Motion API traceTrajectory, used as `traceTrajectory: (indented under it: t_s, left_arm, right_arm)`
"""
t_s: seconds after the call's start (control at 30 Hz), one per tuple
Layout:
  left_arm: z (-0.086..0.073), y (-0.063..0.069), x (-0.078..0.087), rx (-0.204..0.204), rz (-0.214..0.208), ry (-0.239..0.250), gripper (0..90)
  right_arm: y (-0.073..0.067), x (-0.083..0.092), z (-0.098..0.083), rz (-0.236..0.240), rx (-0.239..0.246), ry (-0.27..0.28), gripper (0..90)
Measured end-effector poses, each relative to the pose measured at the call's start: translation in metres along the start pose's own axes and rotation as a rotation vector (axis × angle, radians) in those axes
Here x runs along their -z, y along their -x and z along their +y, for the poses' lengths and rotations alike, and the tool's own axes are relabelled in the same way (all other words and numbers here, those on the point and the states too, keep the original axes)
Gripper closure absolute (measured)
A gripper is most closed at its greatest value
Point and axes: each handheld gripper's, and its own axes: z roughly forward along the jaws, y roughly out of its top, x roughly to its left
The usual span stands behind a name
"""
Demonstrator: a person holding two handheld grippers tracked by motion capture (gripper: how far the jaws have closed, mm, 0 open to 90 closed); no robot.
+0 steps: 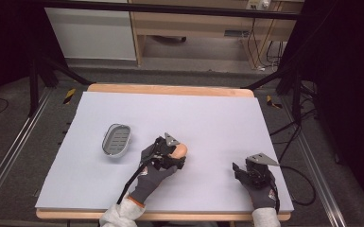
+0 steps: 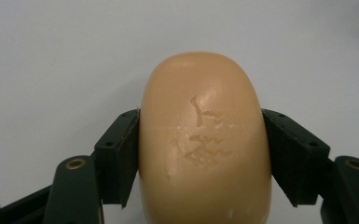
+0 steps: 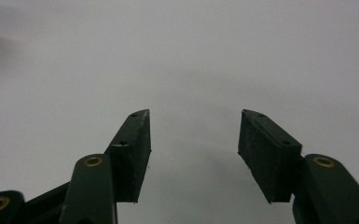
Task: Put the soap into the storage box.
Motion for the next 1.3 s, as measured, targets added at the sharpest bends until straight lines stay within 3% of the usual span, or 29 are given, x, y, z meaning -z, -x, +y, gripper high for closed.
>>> traceTrajectory:
  t_s: [0.23, 0.57, 1.3]
  left_arm:
    - [0.002, -0.002, 0.013, -0.011, 0.001, 0.01, 31.8]
    - [0.002, -0.008, 0.03, 0.003, 0.011, 0.038, 31.8]
    - [-0.013, -0.041, 0.072, 0.044, 0.034, 0.086, 31.8]
  right_arm:
    - [0.0, 0.001, 0.0, -0.005, 0.002, 0.006, 43.9]
    - [0.0, 0.001, 0.0, -0.005, 0.008, 0.007, 44.1]
    - [-0.001, 0.001, 0.0, -0.007, 0.005, 0.011, 44.8]
